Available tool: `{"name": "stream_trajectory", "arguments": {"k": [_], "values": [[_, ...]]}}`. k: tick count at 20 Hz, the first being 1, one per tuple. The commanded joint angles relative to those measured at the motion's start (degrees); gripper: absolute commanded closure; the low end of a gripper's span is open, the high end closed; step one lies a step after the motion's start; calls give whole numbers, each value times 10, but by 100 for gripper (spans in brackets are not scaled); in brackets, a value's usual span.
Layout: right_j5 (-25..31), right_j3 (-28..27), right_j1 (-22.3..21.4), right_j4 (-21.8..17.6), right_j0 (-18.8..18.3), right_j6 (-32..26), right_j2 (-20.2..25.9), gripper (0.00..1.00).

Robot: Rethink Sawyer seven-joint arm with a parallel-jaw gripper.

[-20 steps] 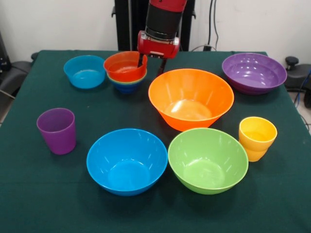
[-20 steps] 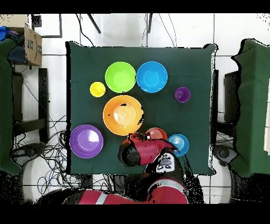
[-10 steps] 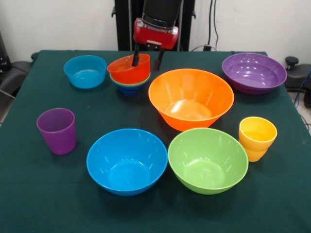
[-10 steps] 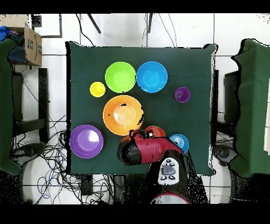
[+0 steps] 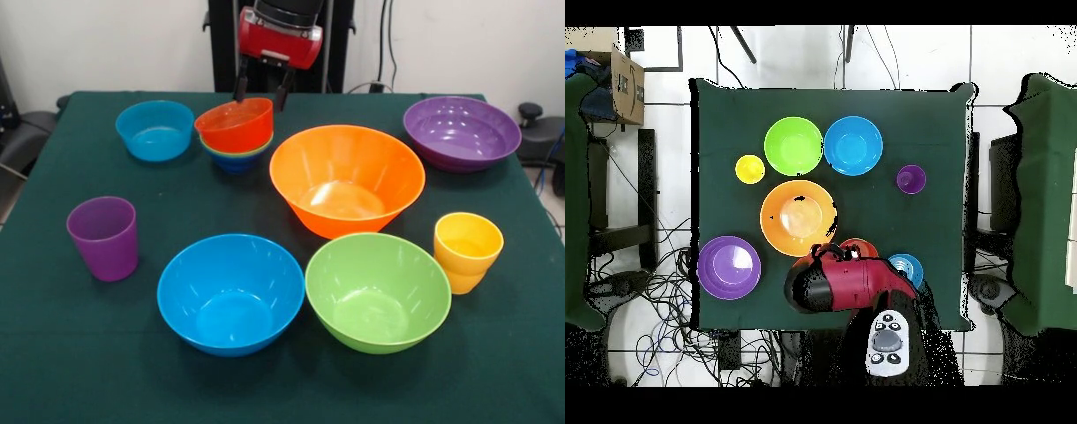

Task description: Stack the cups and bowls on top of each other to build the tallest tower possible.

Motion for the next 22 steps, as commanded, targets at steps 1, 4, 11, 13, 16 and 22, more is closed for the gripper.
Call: {"name": "stream_trajectory", "arguments": {"k": [1,4,11,13,16,22], "values": [[49,-12,1,1,8,24,43,0],[36,-14,11,0,12,33,44,0],[32,-15,5,14,8,38,65,0],[26,-17,11,16,9,42,67,0],[14,-19,21,17,11,50,67,0],[-8,-20,36,15,9,57,68,0]]}}
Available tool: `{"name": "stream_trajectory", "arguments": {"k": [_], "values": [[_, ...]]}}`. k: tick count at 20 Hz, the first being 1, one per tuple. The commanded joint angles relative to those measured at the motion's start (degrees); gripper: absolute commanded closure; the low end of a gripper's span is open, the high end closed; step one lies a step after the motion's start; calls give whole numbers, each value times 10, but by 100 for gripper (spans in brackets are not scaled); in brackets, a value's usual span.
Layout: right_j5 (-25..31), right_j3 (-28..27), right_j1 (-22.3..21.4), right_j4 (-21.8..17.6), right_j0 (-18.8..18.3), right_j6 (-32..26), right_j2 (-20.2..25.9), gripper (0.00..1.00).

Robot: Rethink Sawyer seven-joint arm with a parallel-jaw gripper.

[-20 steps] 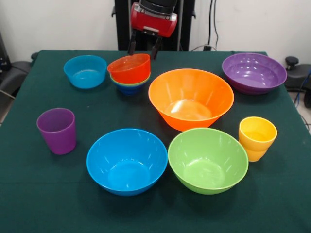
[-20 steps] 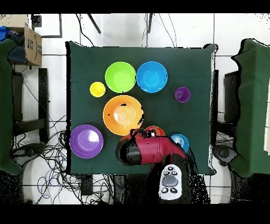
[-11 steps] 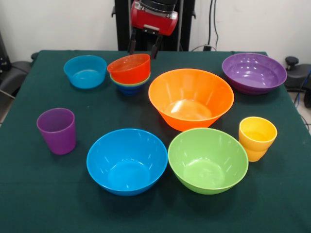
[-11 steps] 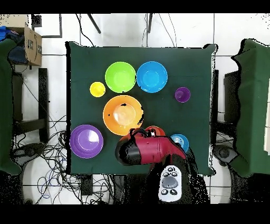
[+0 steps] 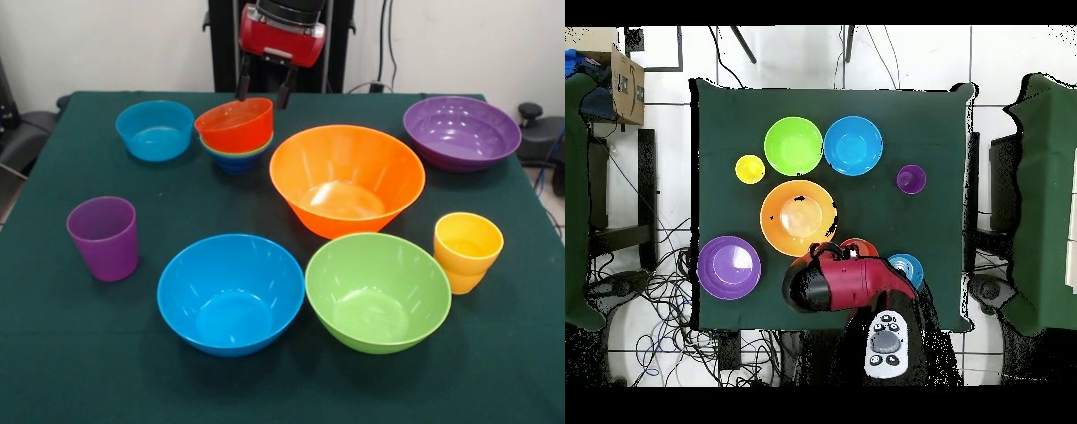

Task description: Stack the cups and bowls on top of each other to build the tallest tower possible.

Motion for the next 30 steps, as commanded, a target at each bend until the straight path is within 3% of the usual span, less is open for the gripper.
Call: {"name": "stream_trajectory", "arguments": {"k": [1,13,30], "values": [[-14,-21,42,15,8,58,63,0],[-78,-22,86,9,-2,70,66,0],[-106,-37,123,9,-5,64,60,0]]}}
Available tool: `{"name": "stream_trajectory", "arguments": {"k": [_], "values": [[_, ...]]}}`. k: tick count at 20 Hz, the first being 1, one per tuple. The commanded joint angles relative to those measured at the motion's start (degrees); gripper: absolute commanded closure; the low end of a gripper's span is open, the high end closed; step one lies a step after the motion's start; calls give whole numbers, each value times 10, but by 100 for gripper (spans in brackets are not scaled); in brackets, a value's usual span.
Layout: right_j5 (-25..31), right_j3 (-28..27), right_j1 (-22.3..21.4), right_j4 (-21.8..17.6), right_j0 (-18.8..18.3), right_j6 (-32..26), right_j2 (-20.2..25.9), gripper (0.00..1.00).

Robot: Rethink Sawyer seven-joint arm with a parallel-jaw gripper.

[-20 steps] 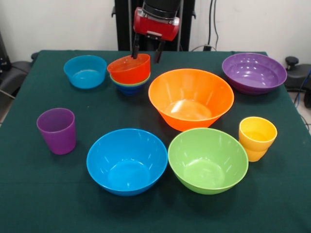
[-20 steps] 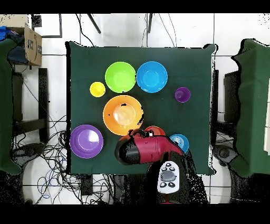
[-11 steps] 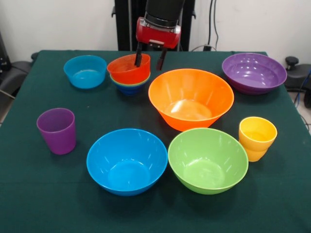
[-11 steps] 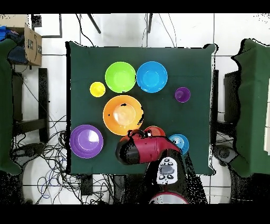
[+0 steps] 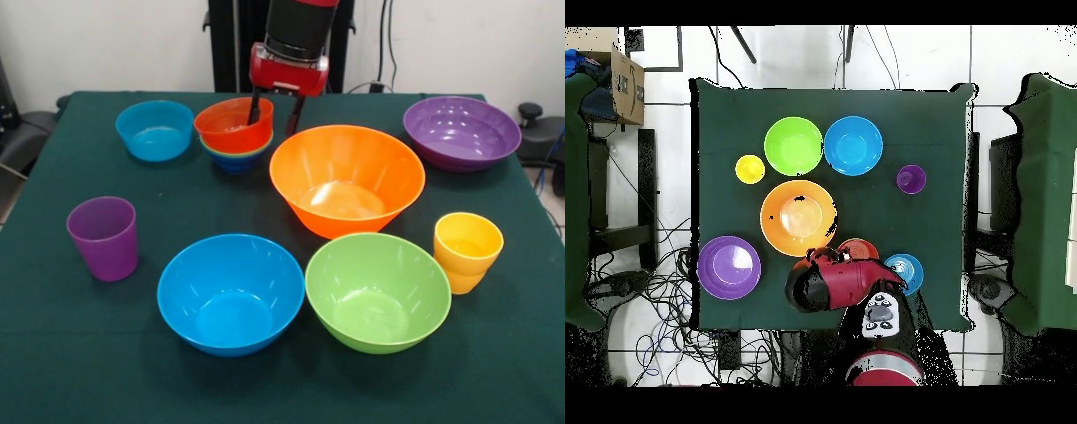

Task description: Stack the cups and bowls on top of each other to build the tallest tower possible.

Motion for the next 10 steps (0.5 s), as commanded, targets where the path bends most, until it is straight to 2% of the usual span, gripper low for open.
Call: {"name": "stream_trajectory", "arguments": {"k": [1,6,10], "values": [[-36,-37,44,8,-5,64,57,0],[-27,-33,36,5,-6,57,54,0],[-38,-39,46,1,-12,55,59,0]]}}
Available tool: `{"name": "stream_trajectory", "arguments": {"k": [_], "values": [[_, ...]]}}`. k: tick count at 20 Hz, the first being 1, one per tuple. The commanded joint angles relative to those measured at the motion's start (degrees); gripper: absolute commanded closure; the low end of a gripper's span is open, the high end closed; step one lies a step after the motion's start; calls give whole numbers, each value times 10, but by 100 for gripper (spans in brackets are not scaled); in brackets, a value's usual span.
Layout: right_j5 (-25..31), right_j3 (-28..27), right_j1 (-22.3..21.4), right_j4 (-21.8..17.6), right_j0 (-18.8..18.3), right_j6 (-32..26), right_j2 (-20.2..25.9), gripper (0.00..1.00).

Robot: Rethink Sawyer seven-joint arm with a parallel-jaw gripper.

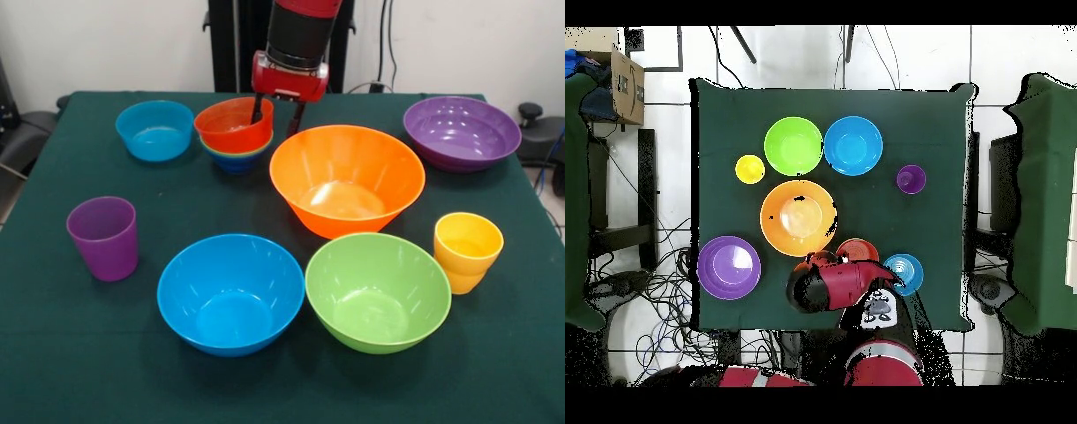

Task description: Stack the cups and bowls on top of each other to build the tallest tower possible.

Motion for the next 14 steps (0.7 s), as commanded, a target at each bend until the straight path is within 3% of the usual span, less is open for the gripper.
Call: {"name": "stream_trajectory", "arguments": {"k": [1,6,14], "values": [[-41,-39,27,1,-12,57,59,0],[-68,-49,53,-3,-13,61,58,0],[-82,-52,57,-1,-10,58,55,0]]}}
